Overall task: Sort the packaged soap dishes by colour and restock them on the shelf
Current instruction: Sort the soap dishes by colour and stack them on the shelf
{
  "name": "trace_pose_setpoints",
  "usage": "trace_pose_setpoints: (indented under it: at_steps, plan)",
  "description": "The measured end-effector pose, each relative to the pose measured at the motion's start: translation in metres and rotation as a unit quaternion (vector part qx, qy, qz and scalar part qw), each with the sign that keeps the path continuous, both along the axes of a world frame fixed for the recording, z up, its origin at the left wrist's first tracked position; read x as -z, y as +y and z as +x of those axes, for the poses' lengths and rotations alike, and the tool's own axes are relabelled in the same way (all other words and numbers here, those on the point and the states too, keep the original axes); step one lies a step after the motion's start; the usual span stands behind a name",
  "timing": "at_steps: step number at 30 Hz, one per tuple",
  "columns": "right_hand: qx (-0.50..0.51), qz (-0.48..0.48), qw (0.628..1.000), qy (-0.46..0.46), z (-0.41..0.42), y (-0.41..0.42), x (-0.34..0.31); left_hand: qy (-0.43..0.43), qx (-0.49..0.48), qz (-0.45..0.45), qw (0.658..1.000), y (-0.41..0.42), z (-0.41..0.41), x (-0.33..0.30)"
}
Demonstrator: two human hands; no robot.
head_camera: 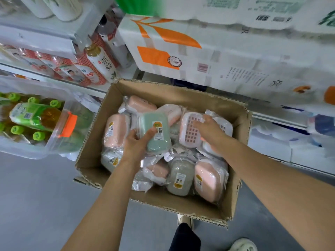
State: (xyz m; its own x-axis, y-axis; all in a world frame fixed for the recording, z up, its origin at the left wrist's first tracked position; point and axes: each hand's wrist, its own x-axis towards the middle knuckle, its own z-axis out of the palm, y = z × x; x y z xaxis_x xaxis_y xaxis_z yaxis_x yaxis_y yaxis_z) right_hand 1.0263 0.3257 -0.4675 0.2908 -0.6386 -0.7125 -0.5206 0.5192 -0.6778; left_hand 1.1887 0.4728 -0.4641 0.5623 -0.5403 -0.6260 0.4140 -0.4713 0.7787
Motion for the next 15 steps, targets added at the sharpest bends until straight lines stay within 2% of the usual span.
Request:
trace_pose_setpoints:
  at_steps: [1, 3, 5, 8, 12, 13, 15]
  plan:
    - [-0.064, -0.046, 0.996, 0.044, 0.006, 0.002, 0.004, 0.002, -0.003, -0.002, 1.0, 0.001, 0.003, 0.0]
    - [-0.18, -0.169, 0.961, 0.124, 0.015, 0.006, 0.013, 0.01, -0.004, -0.007, 1.0, 0.002, 0.009, -0.001]
    - [-0.234, -0.247, 0.927, 0.158, 0.023, 0.006, 0.02, 0.021, -0.003, -0.009, 1.0, 0.002, 0.014, -0.003]
    - [-0.31, -0.247, 0.895, 0.204, 0.029, -0.011, 0.026, 0.034, -0.013, -0.005, 0.999, 0.004, 0.02, 0.001]
    - [-0.434, -0.29, 0.808, 0.275, 0.03, -0.029, 0.02, 0.019, -0.034, 0.003, 0.999, 0.004, 0.029, 0.003]
    - [-0.446, -0.291, 0.799, 0.279, 0.031, -0.029, 0.017, 0.011, -0.043, 0.006, 0.999, 0.004, 0.031, 0.002]
    - [-0.434, -0.267, 0.817, 0.269, 0.036, -0.027, 0.014, -0.001, -0.053, 0.009, 0.999, 0.006, 0.035, -0.001]
